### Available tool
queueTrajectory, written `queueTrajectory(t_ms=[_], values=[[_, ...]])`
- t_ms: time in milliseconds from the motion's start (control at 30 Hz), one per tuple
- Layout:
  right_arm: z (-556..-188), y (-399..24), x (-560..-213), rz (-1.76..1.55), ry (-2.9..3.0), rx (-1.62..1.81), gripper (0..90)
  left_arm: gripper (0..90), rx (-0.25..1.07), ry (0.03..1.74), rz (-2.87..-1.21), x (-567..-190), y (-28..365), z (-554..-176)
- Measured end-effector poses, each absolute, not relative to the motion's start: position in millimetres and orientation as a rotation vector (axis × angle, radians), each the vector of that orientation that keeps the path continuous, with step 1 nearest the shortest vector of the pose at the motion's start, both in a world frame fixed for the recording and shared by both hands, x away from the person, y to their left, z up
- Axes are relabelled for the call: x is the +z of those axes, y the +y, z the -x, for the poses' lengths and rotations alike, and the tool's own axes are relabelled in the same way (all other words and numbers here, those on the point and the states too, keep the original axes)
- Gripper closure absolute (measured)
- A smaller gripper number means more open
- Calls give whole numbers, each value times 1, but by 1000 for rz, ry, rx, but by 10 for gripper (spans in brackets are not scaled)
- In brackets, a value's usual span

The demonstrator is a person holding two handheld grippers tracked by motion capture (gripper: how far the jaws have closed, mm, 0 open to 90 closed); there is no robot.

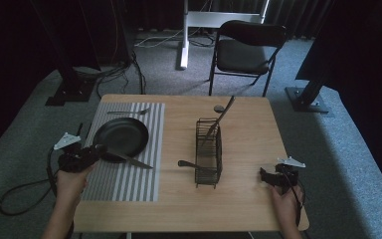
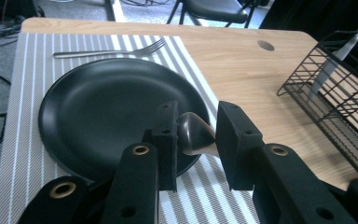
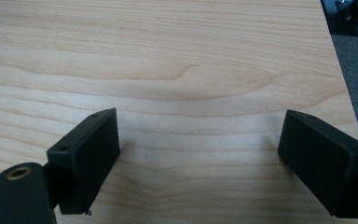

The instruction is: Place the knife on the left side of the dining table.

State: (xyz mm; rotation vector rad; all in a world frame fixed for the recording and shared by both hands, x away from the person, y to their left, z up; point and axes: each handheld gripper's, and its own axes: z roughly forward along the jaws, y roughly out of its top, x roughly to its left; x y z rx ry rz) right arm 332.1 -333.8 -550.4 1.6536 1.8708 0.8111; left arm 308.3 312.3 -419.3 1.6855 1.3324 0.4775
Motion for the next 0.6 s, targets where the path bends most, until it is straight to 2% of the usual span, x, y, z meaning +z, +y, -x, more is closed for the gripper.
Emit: queueTrajectory(t_ms=[600], values=[[-332,-334,-550,-1655,1871,809,117,645,373,1455,-1613,-459,348,-303]])
